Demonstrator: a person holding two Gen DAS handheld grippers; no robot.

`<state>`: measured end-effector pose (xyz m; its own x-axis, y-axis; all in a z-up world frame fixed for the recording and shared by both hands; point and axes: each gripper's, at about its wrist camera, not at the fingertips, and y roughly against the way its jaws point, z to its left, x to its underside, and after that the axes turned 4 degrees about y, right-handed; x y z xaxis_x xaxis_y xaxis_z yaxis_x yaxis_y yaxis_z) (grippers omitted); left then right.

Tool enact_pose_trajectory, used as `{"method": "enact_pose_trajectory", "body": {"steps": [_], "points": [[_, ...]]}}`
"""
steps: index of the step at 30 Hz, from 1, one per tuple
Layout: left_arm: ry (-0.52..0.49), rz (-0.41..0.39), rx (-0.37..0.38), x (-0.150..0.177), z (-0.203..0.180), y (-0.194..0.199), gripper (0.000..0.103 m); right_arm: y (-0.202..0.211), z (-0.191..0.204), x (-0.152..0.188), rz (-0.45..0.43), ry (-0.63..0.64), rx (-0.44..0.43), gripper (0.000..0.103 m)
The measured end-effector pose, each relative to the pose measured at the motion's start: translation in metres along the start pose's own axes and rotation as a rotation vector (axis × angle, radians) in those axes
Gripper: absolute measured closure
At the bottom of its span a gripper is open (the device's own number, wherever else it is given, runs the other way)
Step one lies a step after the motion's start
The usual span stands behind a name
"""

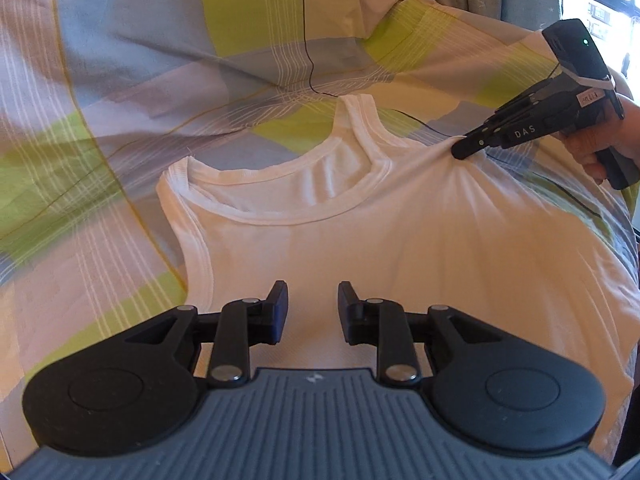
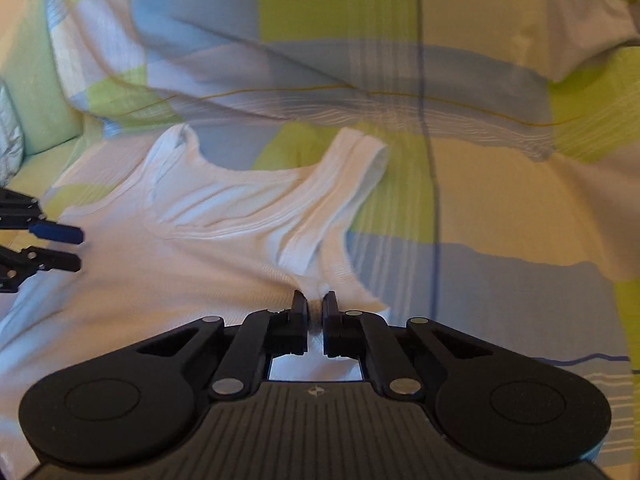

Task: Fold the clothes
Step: 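Smooth the tank top straps with the right gripper while the left gripper hovers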

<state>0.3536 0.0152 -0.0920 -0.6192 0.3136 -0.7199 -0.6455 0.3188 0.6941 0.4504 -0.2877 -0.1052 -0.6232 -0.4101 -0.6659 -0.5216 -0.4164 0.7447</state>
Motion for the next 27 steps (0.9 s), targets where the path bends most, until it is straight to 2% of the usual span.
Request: {"method": "enact_pose_trajectory", "body": {"steps": [2, 4, 5, 8, 13, 15, 17, 19, 21, 24, 26, 27], "points": [[0.007, -0.006, -0.003, -0.002, 0.002, 0.001, 0.081, 0.002, 0.006, 0.004, 0.006, 0.025, 0.056, 0.096], [0.021, -0.016, -0.003, -0.004, 0.006, 0.002, 0.08, 0.003, 0.01, 0.004, -0.001, 0.026, 0.058, 0.092], [0.029, -0.024, -0.005, -0.005, 0.008, 0.002, 0.079, 0.004, 0.012, 0.003, -0.01, 0.017, 0.05, 0.08], [0.058, -0.052, -0.023, -0.01, 0.019, 0.003, 0.074, 0.006, 0.015, 0.0, -0.035, -0.01, 0.026, 0.065], [0.104, -0.045, -0.049, -0.02, 0.041, -0.014, 0.073, -0.011, 0.009, -0.014, -0.044, -0.089, -0.005, 0.059], [0.113, -0.036, -0.044, -0.023, 0.046, -0.023, 0.073, -0.013, 0.007, -0.014, -0.052, -0.085, 0.007, 0.059], [0.099, -0.038, -0.033, -0.025, 0.045, -0.03, 0.073, -0.015, 0.005, -0.015, -0.059, -0.081, 0.018, 0.09], [0.091, -0.044, -0.023, -0.028, 0.042, -0.037, 0.073, -0.016, 0.004, -0.016, -0.067, -0.078, 0.03, 0.101], [0.096, -0.049, -0.017, -0.03, 0.042, -0.042, 0.072, -0.017, 0.0, -0.017, -0.078, -0.085, 0.041, 0.103], [0.112, -0.055, -0.026, -0.033, 0.047, -0.045, 0.071, -0.011, -0.016, -0.019, -0.115, -0.165, 0.027, 0.102], [0.115, -0.046, -0.045, -0.033, 0.051, -0.048, 0.071, -0.013, -0.02, -0.022, -0.095, -0.183, -0.025, 0.092], [0.116, -0.041, -0.055, -0.032, 0.054, -0.049, 0.07, -0.016, -0.019, -0.023, -0.081, -0.187, -0.047, 0.091]]}}
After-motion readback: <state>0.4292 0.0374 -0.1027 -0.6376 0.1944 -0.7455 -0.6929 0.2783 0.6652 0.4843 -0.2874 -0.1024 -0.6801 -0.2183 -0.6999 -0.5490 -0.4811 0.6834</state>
